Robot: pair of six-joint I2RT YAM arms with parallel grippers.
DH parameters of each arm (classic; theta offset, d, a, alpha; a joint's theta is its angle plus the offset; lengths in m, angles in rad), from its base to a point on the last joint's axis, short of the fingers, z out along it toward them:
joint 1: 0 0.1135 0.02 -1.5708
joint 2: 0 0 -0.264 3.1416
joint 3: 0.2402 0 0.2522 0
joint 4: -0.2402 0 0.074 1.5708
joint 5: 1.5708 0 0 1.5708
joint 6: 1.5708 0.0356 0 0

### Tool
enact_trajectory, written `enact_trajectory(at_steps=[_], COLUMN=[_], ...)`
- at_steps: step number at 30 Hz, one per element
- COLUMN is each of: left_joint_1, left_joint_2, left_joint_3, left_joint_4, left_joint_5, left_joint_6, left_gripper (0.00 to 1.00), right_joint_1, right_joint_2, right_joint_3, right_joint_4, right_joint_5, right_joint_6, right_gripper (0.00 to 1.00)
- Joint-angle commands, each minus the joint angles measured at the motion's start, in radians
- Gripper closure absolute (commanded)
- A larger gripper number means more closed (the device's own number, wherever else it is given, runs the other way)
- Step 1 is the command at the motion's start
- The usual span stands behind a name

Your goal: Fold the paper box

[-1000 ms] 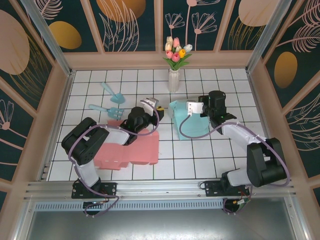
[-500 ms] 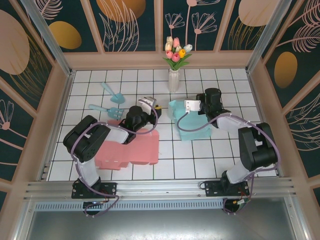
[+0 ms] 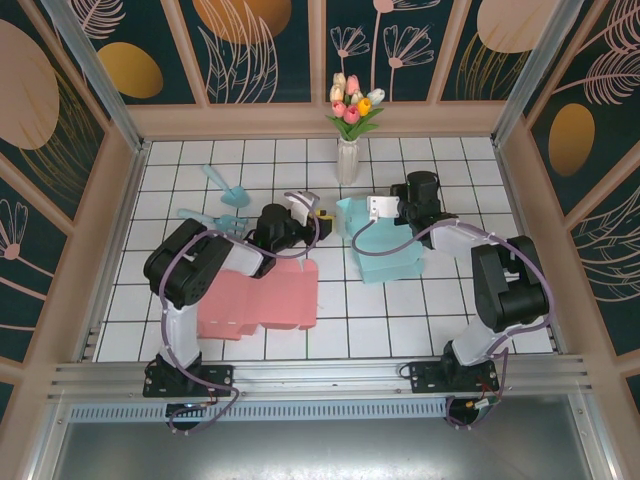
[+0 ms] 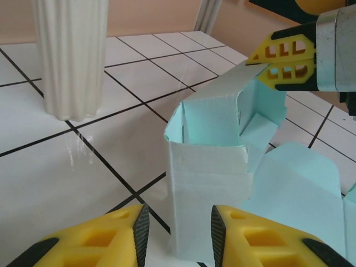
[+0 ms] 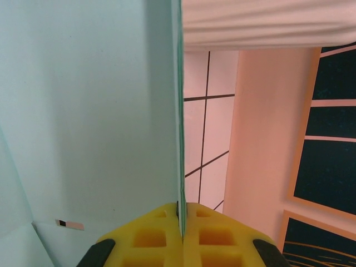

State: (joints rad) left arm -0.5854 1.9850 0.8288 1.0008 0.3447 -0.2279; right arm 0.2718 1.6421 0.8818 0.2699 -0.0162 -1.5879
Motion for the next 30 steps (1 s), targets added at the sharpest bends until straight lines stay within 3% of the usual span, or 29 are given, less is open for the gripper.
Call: enact_trajectory(at_steps=[1, 10, 18, 30], left_joint_1=[0.0, 0.0, -0.001, -0.002], left_joint_2=[0.002, 0.001, 0.032, 0.084], left_joint_3=[0.002, 0.019, 0.025, 0.081], left_joint_4=[0.054, -0.014, 0.008, 0.038], left_joint_5=[0.052, 0.019, 0.038, 0.141], left_joint_6=[-0.004, 0.01, 0.009, -0.065], left_gripper=[0.62, 0.62, 0.6, 0.6], right_joint_1=[-0.007, -0.008, -0.007, -0.007], right_joint_2=[0.024, 0.032, 0.045, 0.04], right_joint_3=[0.0, 0.057, 0.078, 0.065], right_joint_4=[-0.037, -0.163, -0.166, -0.148], right_joint_5=[-0.018, -0.047, -0.055, -0.056], right_joint_6=[0.018, 0.043, 0.048, 0.066], right_gripper=[1.0, 1.0, 1.0, 1.0])
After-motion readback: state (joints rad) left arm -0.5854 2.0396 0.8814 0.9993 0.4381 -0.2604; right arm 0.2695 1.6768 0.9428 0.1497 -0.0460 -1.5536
